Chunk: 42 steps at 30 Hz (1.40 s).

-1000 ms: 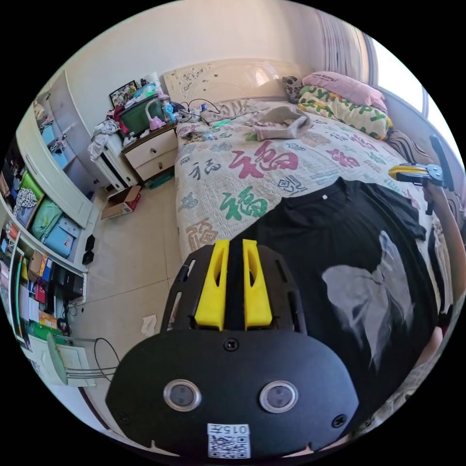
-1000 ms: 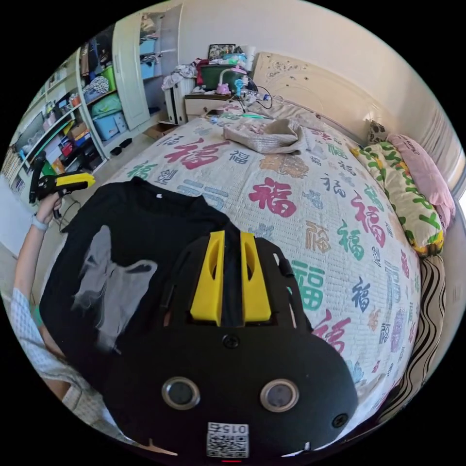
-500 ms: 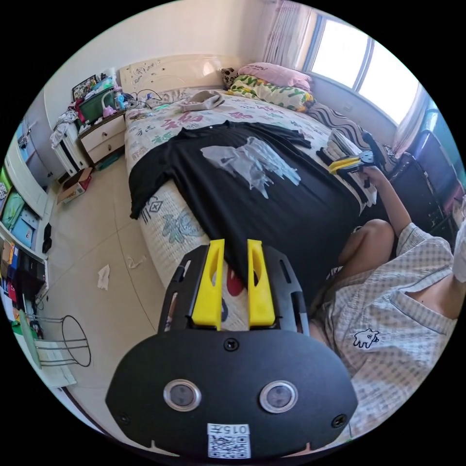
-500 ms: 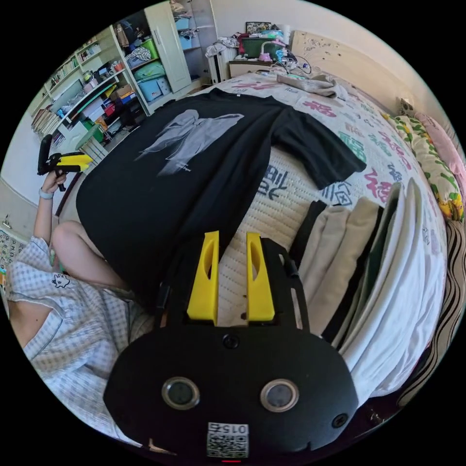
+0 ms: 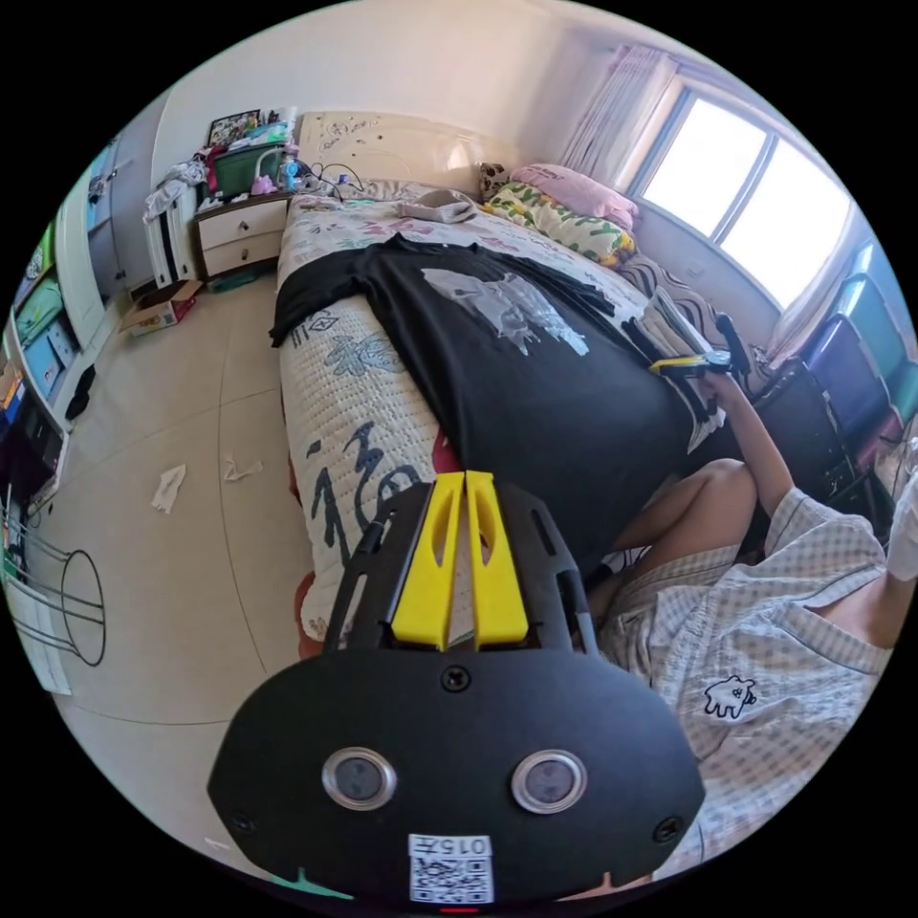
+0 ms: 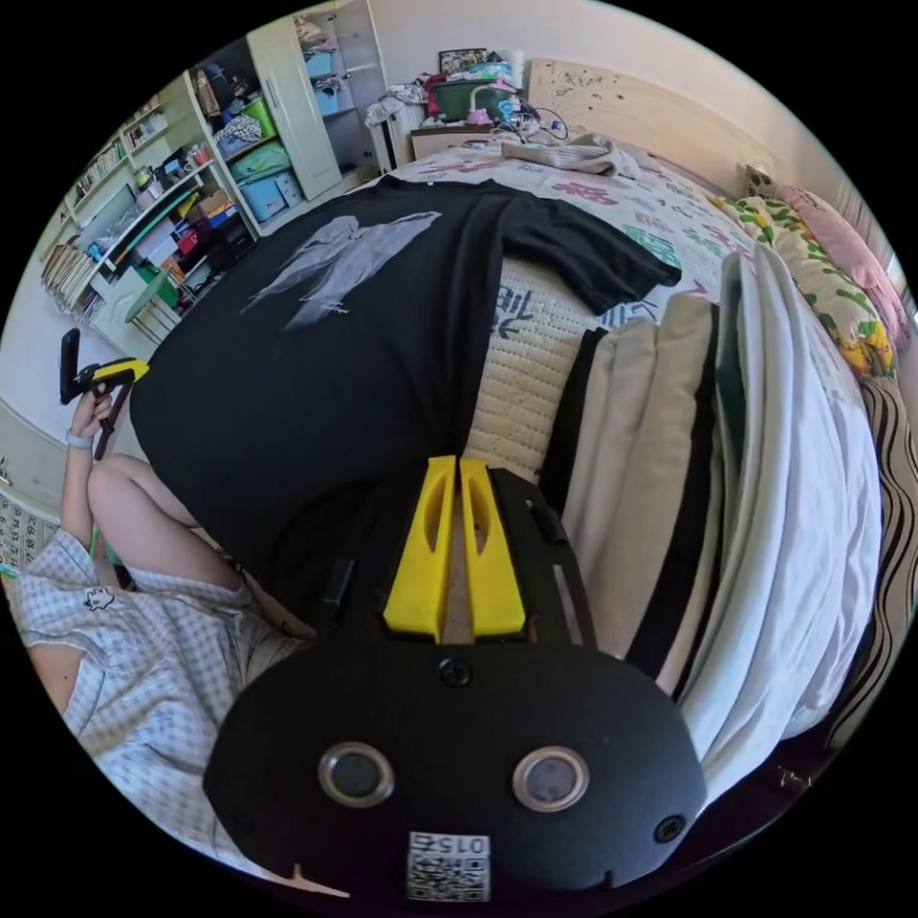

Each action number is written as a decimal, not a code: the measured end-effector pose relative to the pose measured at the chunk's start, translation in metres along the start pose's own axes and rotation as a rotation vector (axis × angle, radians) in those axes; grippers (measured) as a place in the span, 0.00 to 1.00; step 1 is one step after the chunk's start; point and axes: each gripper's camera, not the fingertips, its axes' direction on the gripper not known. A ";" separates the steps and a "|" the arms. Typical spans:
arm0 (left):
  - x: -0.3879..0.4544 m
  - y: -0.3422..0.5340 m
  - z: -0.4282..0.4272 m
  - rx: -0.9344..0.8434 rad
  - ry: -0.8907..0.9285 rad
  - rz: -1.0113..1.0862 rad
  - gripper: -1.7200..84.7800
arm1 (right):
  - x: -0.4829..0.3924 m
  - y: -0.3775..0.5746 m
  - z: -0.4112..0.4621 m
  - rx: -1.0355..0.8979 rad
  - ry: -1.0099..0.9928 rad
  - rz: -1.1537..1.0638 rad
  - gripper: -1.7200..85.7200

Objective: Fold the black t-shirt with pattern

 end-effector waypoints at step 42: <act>-0.036 0.061 0.015 -0.040 0.018 0.149 0.03 | -0.058 0.262 0.055 0.102 -0.057 -0.096 0.01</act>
